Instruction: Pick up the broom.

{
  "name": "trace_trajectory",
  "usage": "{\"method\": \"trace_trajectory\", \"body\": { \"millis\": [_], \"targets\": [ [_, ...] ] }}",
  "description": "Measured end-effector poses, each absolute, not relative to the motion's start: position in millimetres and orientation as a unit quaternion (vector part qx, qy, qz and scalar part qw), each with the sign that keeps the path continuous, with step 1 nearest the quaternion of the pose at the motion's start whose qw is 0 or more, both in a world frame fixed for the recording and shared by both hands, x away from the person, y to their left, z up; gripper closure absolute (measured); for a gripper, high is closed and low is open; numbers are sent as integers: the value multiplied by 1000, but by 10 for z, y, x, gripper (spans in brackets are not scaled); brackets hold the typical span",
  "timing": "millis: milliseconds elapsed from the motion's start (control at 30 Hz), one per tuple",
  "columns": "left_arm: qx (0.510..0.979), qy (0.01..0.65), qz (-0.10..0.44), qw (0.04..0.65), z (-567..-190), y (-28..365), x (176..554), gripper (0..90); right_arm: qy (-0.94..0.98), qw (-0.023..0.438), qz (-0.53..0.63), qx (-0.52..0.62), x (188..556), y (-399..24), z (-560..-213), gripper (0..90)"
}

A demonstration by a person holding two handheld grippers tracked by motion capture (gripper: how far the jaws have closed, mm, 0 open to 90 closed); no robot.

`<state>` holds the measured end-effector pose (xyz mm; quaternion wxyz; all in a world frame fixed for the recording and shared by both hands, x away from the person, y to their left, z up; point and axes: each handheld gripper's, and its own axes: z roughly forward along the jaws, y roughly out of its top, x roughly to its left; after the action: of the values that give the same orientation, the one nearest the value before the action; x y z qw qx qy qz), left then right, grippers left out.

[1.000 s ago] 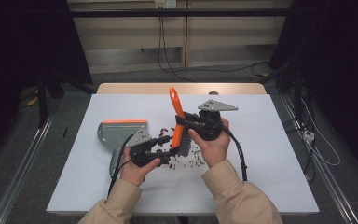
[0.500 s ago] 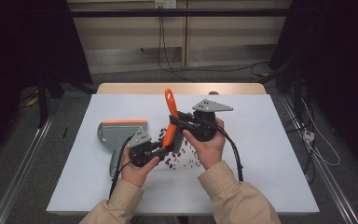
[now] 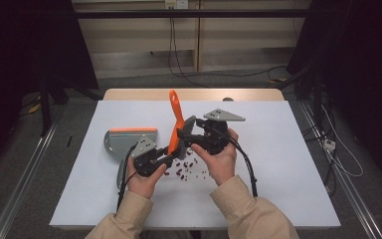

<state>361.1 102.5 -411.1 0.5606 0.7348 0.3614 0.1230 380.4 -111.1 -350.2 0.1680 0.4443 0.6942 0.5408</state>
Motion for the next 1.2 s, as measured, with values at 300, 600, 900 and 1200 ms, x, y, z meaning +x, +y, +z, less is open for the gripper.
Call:
{"method": "trace_trajectory", "body": {
  "millis": [300,600,900,1200],
  "targets": [
    [738,358,136,555,-4123,977,3597,706,681,182,541,459,3795,-956,-3556,171],
    [743,329,186,552,-4058,914,3531,691,666,162,532,497,3837,-899,-3606,227],
    [750,307,212,546,-4000,805,3446,653,648,122,529,534,3829,-906,-3611,470],
    [751,304,227,540,-4043,758,3466,460,633,69,545,545,3822,-922,-3549,696]
  ]
}}
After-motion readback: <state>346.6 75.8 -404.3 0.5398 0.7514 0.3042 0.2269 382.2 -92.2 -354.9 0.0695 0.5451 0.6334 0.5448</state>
